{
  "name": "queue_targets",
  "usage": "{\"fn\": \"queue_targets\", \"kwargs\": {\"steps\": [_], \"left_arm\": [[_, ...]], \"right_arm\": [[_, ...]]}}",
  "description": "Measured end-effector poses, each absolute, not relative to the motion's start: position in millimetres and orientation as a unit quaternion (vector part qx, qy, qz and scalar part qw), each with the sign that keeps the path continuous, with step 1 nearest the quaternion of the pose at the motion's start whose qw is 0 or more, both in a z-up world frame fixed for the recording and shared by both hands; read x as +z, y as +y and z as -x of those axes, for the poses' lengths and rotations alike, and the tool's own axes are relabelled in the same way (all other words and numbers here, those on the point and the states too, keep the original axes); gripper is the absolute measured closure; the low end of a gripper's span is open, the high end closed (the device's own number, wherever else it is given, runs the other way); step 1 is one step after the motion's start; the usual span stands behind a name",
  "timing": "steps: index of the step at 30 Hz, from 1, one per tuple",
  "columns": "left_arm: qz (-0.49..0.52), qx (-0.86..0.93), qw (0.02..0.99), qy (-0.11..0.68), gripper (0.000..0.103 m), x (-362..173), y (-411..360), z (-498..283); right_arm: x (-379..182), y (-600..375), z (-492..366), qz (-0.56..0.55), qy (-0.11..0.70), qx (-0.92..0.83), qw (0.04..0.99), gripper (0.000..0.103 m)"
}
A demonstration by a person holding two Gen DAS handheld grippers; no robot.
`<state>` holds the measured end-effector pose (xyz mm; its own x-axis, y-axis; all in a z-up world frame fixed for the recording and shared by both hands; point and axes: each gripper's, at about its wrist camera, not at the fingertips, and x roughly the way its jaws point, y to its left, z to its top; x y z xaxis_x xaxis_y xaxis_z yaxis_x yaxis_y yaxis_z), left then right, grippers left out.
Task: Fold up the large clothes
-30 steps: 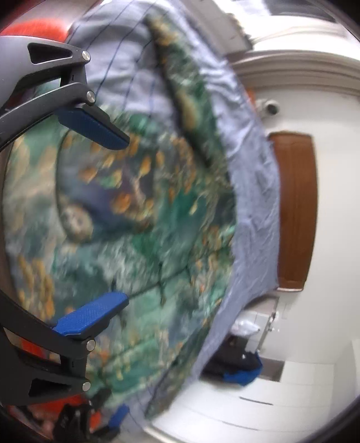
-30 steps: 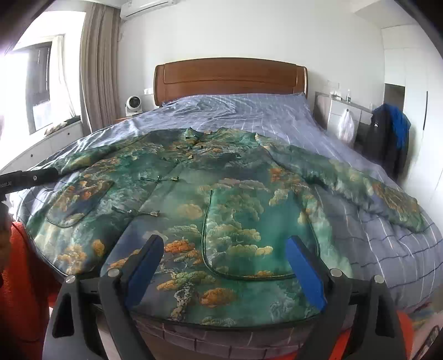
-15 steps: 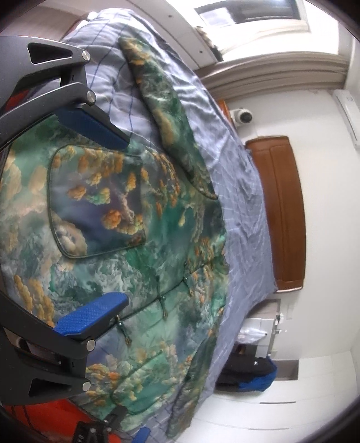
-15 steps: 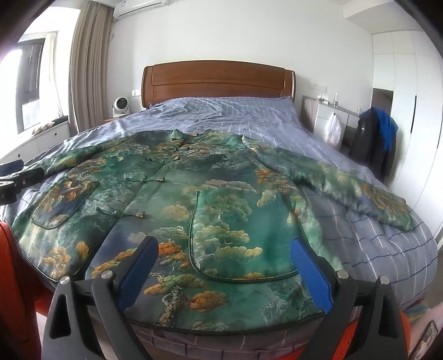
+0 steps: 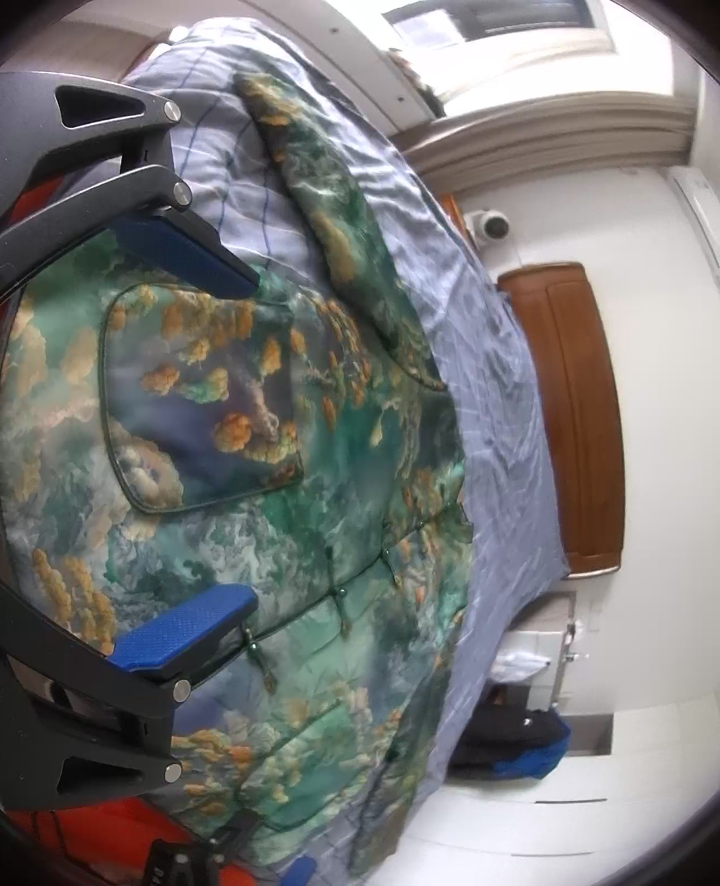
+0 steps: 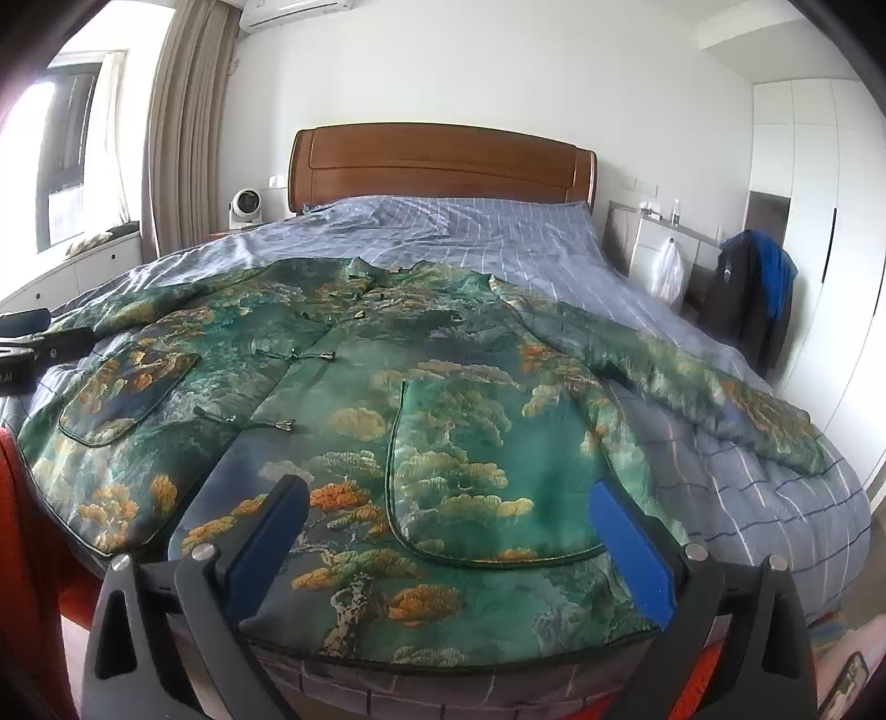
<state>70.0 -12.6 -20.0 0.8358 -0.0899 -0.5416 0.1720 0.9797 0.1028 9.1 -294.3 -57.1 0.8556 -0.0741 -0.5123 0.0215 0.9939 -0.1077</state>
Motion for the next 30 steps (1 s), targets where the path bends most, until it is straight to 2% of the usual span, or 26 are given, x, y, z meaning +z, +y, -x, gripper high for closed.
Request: {"fn": "queue_targets", "kwargs": {"steps": [30], "left_arm": [[-0.033,-0.043,0.946,0.319,0.000,-29,11,-80]], "right_arm": [[-64,-287,-12,0.064,0.279,-0.015,0.958,0.001]]}}
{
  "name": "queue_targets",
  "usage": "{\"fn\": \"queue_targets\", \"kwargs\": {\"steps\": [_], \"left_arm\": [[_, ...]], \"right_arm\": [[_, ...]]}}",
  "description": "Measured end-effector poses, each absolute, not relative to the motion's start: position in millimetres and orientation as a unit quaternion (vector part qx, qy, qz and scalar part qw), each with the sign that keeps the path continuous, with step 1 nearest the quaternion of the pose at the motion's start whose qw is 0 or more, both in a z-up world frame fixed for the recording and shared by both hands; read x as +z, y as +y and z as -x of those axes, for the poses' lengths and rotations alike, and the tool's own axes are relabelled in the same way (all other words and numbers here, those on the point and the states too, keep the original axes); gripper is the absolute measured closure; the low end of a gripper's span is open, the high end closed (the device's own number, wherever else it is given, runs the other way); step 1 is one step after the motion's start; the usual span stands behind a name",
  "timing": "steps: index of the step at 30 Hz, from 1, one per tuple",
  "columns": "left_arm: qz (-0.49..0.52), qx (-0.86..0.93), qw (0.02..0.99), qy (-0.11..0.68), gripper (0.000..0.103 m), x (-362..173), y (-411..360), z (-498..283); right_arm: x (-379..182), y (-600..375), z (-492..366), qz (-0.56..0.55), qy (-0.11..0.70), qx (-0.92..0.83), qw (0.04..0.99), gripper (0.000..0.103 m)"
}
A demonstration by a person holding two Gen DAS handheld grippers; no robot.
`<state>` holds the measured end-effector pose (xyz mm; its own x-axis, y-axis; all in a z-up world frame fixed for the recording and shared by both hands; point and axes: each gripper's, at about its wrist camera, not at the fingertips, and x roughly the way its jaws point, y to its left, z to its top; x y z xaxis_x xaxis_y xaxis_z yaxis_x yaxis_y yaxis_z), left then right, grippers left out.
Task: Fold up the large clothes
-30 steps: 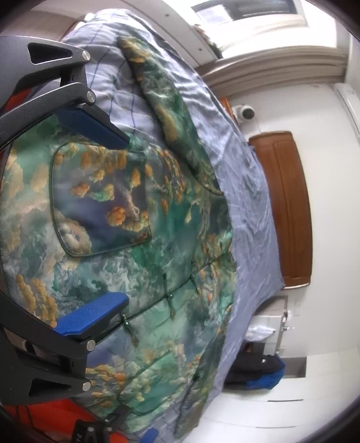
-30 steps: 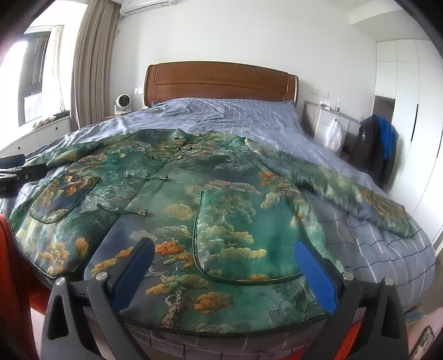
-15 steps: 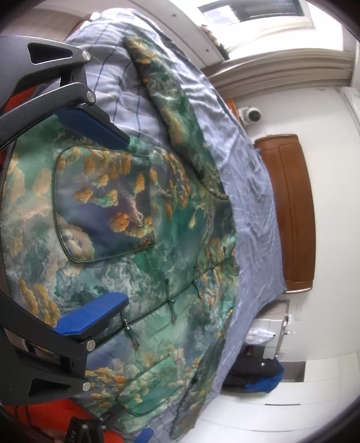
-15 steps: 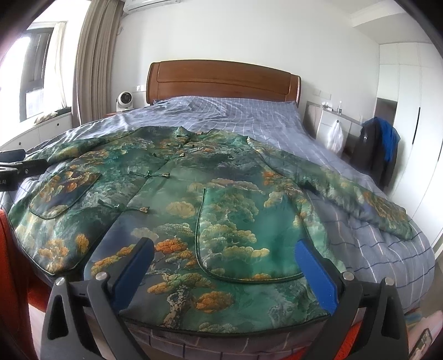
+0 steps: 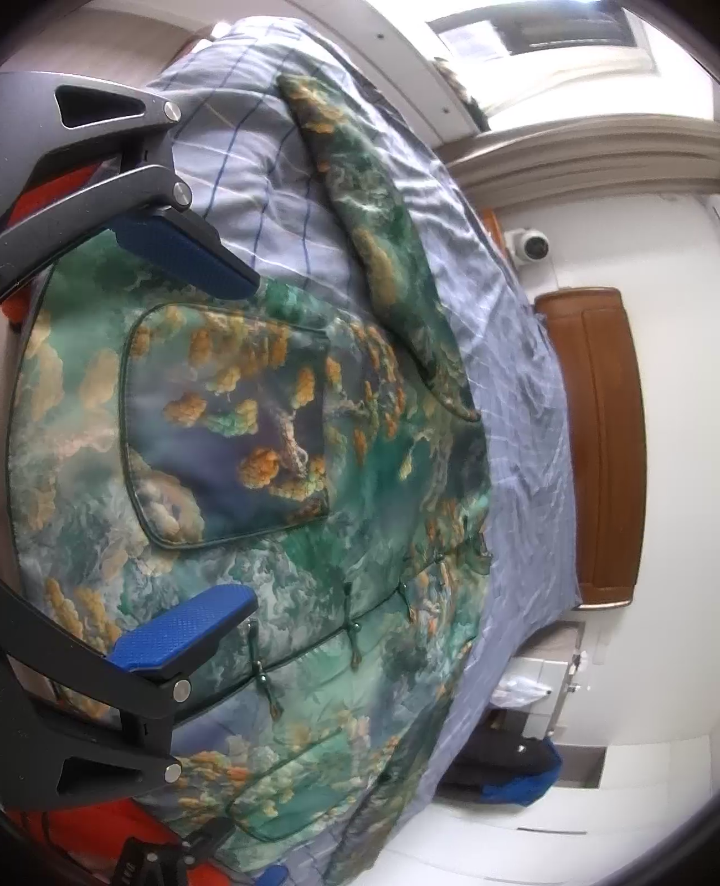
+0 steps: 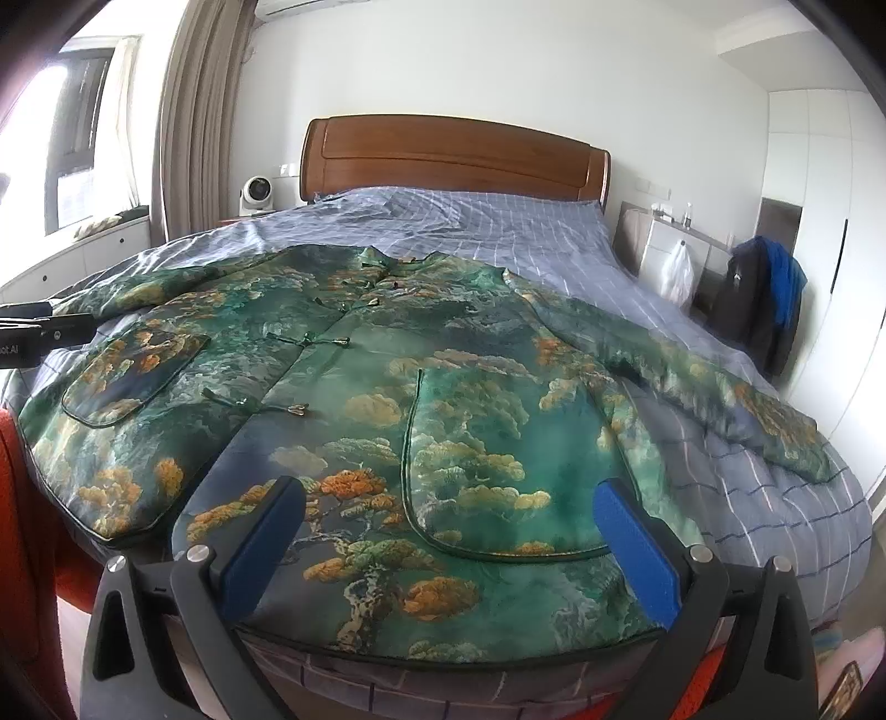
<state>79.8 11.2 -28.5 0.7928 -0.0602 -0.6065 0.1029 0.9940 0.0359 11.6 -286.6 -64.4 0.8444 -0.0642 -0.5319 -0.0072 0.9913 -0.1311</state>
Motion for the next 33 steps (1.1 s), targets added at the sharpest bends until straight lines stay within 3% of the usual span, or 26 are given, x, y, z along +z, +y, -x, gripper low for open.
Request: {"fn": "queue_targets", "kwargs": {"steps": [18,26,30,33], "left_arm": [[-0.031,-0.025,0.945,0.324,0.000,-31,12,-82],[-0.021,-0.018,0.945,0.325,0.000,-32,18,-82],[-0.011,-0.015,0.947,0.321,0.000,-30,22,-81],[-0.008,-0.013,0.947,0.322,0.000,-30,22,-82]], "right_arm": [[-59,-298,-12,0.044,0.281,-0.005,0.959,0.001],[-23,-404,-42,-0.039,0.278,-0.017,0.959,0.001],[-34,-528,-65,-0.217,0.318,-0.076,0.920,0.001],[-69,-618,-58,-0.386,0.304,-0.126,0.862,0.002]]}}
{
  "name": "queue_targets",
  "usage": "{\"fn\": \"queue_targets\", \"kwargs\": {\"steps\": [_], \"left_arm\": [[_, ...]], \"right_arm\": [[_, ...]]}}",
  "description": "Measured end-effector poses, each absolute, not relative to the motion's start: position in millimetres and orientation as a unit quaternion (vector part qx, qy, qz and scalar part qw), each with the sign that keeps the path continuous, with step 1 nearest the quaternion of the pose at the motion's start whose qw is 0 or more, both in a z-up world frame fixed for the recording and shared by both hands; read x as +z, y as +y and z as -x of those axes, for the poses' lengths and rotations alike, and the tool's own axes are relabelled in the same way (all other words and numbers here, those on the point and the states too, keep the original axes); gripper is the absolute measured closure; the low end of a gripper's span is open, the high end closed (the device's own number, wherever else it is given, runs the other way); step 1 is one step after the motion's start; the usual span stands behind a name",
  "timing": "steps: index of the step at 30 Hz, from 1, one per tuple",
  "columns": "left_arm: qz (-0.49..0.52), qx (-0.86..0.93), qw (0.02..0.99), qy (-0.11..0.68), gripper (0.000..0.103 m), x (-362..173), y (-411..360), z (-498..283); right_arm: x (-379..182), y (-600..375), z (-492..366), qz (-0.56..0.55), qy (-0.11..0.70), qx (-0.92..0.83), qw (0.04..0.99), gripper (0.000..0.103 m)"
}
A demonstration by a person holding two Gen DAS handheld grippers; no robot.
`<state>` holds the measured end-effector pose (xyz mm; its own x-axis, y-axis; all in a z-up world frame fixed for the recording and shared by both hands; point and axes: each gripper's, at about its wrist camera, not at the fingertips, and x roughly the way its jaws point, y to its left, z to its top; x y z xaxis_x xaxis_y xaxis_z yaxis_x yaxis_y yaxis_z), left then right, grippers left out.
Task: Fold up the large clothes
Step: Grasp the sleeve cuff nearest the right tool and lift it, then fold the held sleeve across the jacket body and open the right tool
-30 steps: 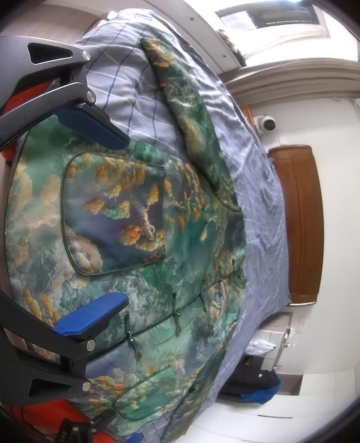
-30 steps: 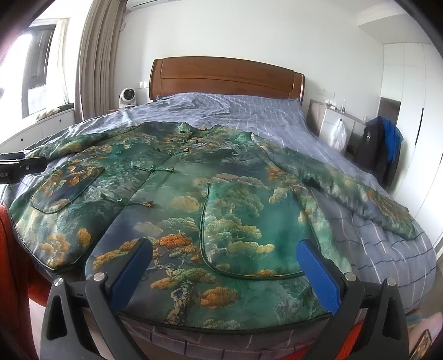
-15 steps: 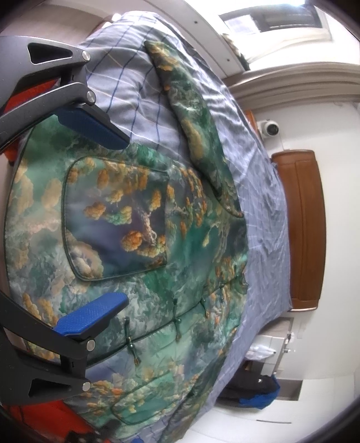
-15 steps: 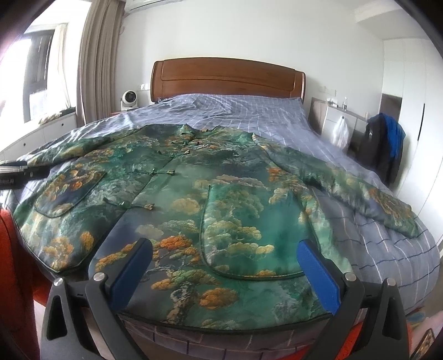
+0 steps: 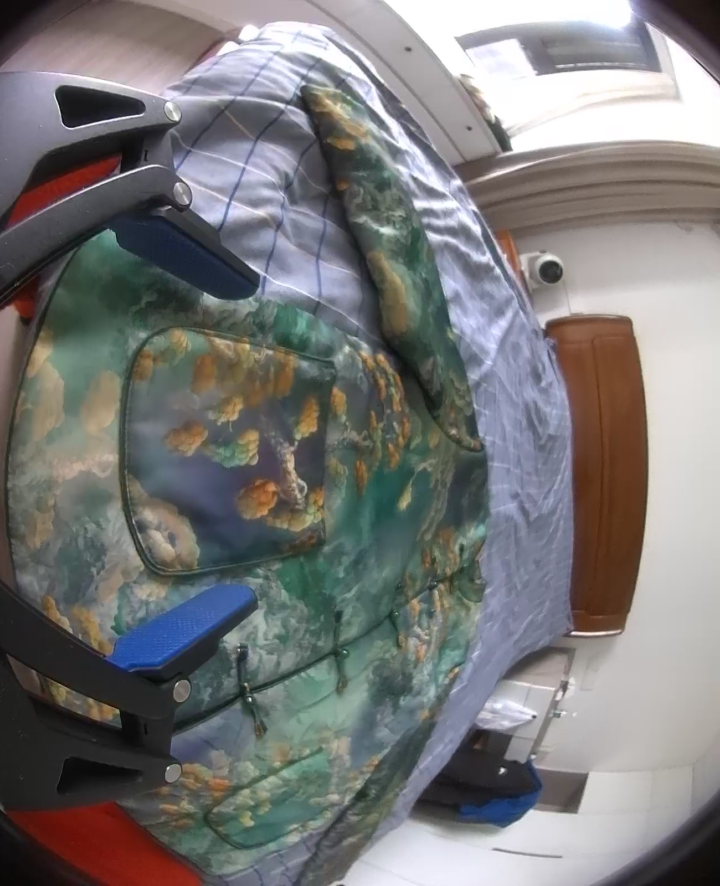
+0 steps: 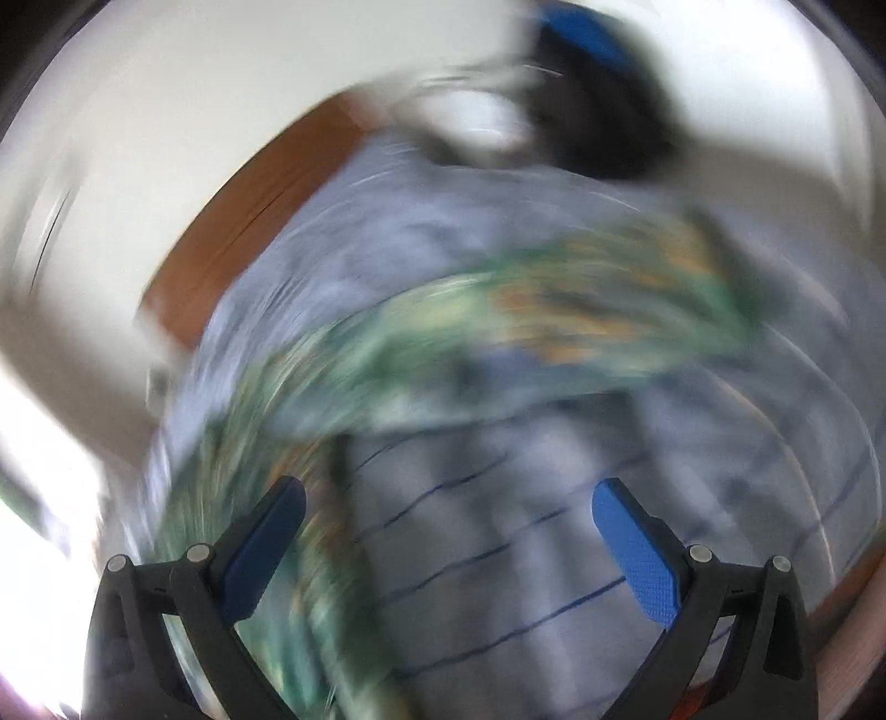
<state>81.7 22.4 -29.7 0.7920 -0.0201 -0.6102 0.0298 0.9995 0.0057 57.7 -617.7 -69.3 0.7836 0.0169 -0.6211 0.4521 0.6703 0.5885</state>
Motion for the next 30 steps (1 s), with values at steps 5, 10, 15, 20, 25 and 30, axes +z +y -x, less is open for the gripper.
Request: {"fn": "queue_targets", "kwargs": {"steps": [5,10,15,20,25,30], "left_arm": [[-0.014,-0.014,0.946,0.325,0.000,-31,18,-81],[-0.028,-0.013,0.947,0.319,0.000,-30,13,-79],[-0.020,-0.016,0.947,0.319,0.000,-31,15,-81],[-0.005,-0.022,0.948,0.319,0.000,-32,19,-84],[-0.002,-0.011,0.953,0.303,0.000,-29,32,-78],[0.023,0.013,0.953,0.301,0.000,-29,56,-77]], "right_arm": [[-120,-710,-60,-0.552,0.257,-0.132,0.782,0.027],[-138,-740,-67,-0.597,0.226,-0.188,0.746,0.083],[-62,-709,-104,-0.478,0.231,-0.188,0.826,0.091],[62,-591,-179,-0.379,0.200,-0.019,0.903,0.091],[111,-433,-253,-0.298,0.217,0.113,0.923,0.091],[66,-292,-314,-0.225,0.283,0.155,0.919,0.091]]}}
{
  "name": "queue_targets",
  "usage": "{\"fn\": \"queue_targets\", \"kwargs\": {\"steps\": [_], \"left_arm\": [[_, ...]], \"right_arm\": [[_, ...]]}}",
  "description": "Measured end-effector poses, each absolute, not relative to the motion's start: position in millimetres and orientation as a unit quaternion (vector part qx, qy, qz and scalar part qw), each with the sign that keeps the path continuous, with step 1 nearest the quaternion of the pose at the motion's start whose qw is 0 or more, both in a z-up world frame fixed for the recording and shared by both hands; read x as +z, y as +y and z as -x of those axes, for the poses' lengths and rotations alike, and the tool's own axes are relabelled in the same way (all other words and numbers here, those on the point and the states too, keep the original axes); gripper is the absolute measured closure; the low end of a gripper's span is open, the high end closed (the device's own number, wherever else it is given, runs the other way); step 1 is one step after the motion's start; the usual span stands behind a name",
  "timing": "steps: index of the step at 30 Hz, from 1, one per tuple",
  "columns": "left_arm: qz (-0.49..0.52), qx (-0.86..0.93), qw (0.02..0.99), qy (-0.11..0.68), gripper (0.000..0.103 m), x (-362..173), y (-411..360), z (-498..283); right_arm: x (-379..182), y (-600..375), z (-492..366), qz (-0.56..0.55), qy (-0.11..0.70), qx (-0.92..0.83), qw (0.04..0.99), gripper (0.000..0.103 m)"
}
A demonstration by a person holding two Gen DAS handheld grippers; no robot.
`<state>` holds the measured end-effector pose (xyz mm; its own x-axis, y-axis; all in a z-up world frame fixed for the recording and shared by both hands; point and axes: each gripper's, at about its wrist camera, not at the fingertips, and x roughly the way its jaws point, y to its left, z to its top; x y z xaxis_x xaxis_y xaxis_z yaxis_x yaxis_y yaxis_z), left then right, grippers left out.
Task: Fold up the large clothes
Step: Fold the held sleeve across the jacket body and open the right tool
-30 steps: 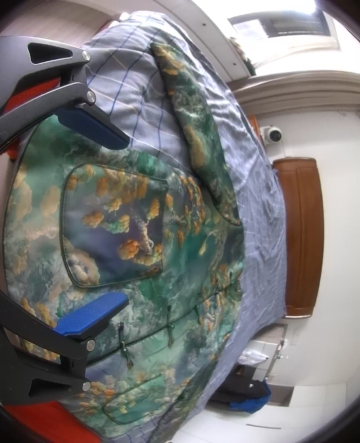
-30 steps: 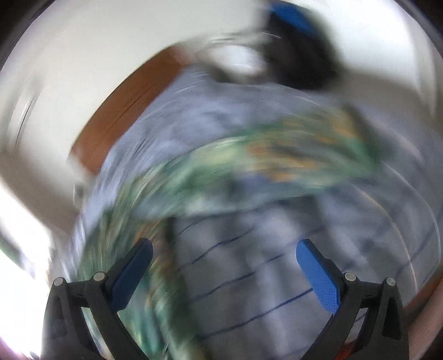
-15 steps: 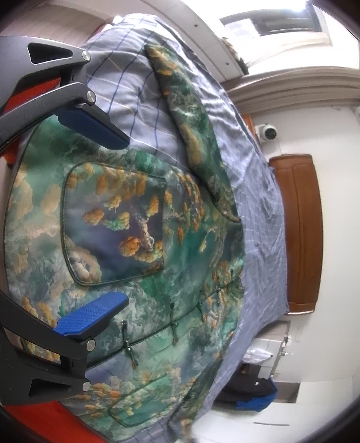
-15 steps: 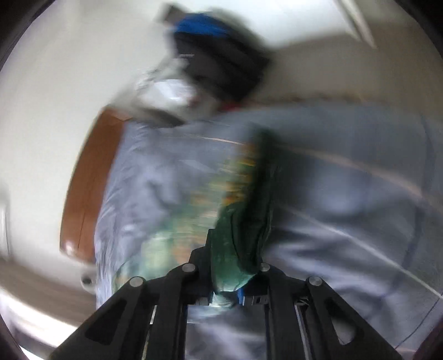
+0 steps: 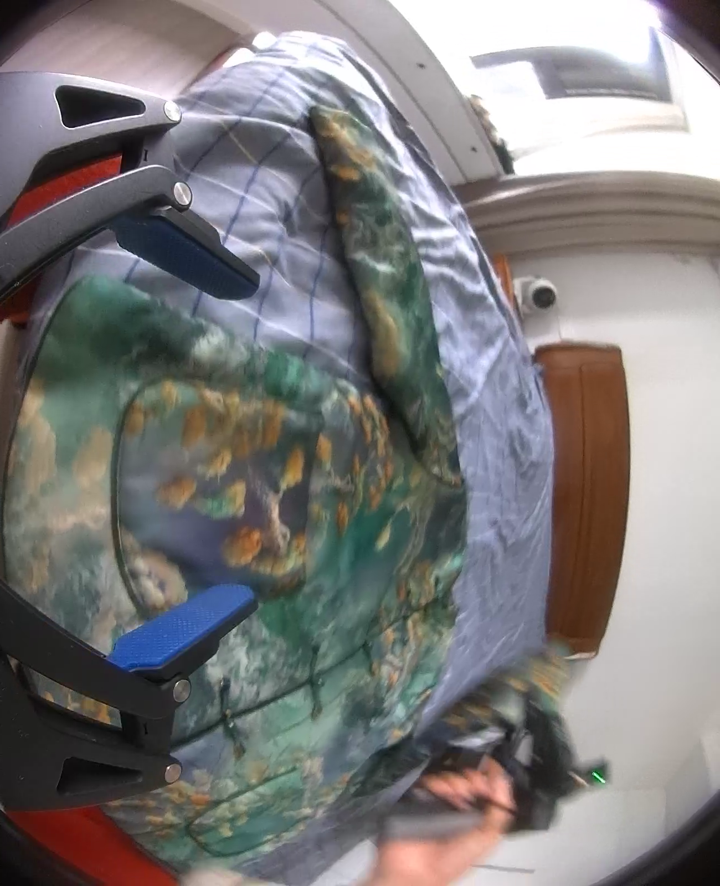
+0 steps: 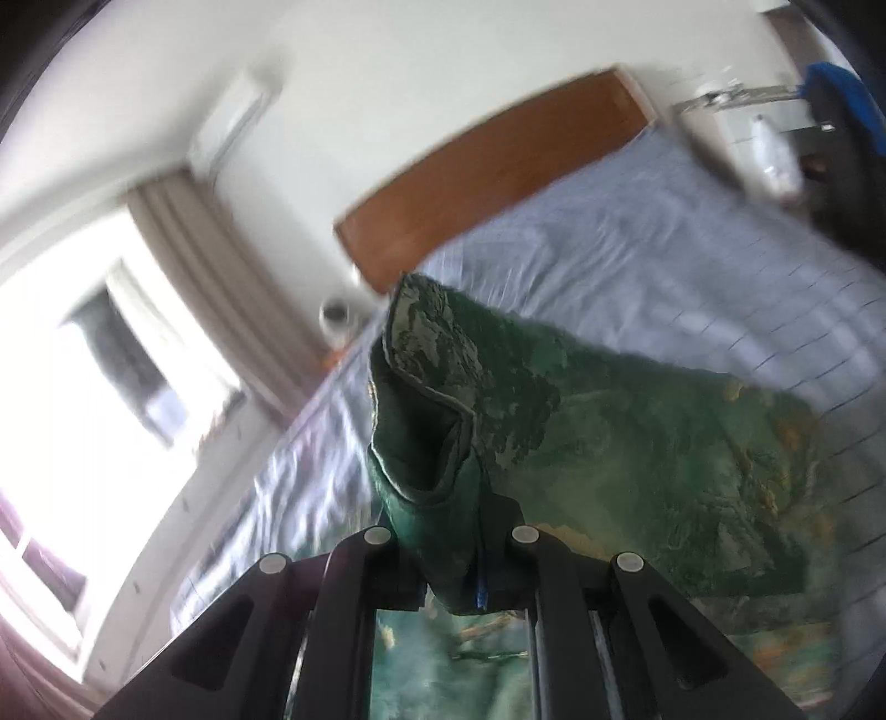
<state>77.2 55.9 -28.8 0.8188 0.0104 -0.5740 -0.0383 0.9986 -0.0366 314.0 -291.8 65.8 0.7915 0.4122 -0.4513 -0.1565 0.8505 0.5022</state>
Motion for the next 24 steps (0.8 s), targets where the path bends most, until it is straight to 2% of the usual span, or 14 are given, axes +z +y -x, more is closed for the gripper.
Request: {"fn": "queue_targets", "kwargs": {"steps": [1,3,4,7,12,14,19,24], "left_arm": [[0.030,0.016,0.952,0.304,0.000,-30,61,-78],[0.034,0.022,0.951,0.307,0.000,-33,66,-79],[0.035,0.023,0.951,0.308,0.000,-34,68,-79],[0.038,0.028,0.949,0.312,0.000,-38,71,-81],[0.037,0.022,0.946,0.322,0.000,-44,66,-87],[0.026,0.015,0.946,0.322,0.000,-46,60,-87],[0.012,0.004,0.943,0.331,0.000,-50,49,-88],[0.000,-0.004,0.942,0.335,0.000,-52,39,-88]], "right_arm": [[50,-275,-324,-0.218,0.301,0.155,0.915,0.084],[8,-242,-346,-0.210,0.366,0.155,0.894,0.054],[-10,-233,-353,-0.217,0.394,0.156,0.880,0.030],[-50,-230,-351,-0.274,0.432,0.166,0.843,0.028],[-44,-259,-314,-0.290,0.406,0.184,0.847,0.027],[-37,-271,-292,-0.259,0.395,0.176,0.864,0.024],[-30,-299,-217,-0.097,0.378,0.098,0.915,0.020],[-39,-298,-128,-0.025,0.361,0.053,0.931,0.007]]}}
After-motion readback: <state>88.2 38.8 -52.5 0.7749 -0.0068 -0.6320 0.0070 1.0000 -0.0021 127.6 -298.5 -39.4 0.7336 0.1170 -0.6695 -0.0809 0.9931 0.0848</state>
